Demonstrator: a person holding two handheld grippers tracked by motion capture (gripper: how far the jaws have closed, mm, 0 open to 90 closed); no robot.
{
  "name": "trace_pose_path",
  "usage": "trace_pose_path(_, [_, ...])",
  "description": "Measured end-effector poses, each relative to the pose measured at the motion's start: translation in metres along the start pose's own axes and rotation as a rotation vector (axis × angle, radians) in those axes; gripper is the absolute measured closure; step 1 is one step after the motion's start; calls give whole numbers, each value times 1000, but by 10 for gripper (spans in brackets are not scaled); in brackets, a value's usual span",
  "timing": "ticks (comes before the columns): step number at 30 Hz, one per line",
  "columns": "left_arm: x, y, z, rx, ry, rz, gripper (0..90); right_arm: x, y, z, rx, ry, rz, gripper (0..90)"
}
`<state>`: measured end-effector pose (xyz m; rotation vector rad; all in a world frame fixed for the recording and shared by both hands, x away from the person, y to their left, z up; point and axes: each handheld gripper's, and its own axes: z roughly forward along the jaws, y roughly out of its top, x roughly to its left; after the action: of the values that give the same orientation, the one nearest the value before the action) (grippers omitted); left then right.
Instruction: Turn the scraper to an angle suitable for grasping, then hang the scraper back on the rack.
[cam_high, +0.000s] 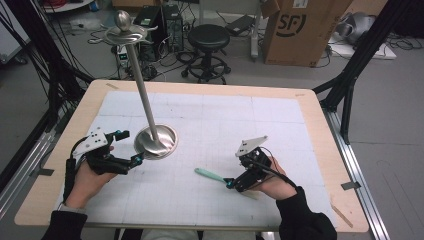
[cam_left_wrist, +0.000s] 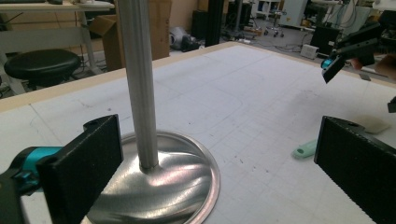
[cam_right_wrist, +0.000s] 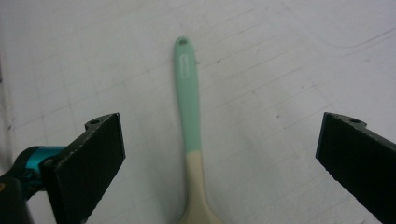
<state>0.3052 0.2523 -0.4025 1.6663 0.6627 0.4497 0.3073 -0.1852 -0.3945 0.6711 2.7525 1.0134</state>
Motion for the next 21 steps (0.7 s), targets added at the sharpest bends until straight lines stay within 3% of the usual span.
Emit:
trace_pose_path(5, [0,-1,-2,-4,3,-5,17,1,6,10,120,6,-29,2])
trace_pose_path(11, [0,-5,-4,5,6,-16,17,-1,16,19,216,46,-30,8])
trace_pose_path(17, [-1,-5,-5,-1,5,-13,17,-4,24,30,316,30,-21,65])
trace_pose_path(21, [-1,-4,-4,1,4,-13,17,-3,27,36,379,13,-29,155])
